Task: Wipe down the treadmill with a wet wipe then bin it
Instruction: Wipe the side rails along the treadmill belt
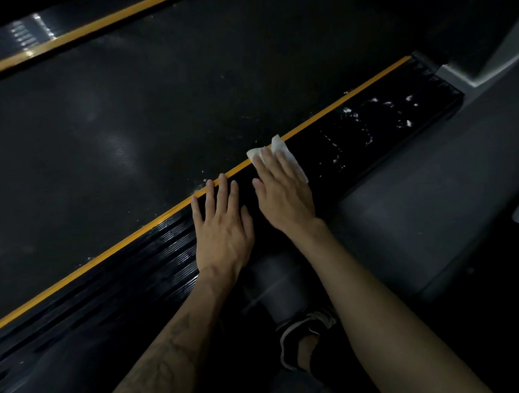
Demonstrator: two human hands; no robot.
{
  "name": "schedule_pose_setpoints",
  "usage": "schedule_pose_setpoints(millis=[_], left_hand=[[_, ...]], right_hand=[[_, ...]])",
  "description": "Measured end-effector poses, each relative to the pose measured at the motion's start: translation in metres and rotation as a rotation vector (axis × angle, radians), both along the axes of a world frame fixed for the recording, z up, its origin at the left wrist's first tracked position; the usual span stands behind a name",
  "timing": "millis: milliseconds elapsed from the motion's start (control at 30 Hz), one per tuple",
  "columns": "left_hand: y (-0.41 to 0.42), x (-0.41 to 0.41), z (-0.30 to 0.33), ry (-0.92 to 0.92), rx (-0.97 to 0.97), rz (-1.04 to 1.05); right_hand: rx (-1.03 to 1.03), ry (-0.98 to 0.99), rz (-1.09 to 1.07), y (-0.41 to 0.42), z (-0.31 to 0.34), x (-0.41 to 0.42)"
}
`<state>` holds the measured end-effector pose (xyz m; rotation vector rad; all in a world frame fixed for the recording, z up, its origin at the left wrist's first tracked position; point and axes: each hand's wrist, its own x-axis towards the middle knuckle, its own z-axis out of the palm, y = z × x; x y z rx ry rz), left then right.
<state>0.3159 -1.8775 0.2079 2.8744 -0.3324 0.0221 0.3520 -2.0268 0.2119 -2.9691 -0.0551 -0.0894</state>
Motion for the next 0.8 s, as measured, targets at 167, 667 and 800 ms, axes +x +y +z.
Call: schedule_pose_setpoints(millis=[167, 667, 800], left_hand=[[-0.001, 0.0, 0.001, -0.002, -0.007, -0.038], [-0.008, 0.004, 0.004, 0.001, -0.035, -0.061], [-0.01, 0.003, 0.004, -0.012, -0.049, -0.053]], right_hand=[[0.035, -0.054, -0.154, -0.017, 0.002, -0.011], [0.041, -0.111, -0.072, 0.0, -0.009, -0.031], [0.014, -0.106, -0.05, -0.025, -0.005, -0.012]])
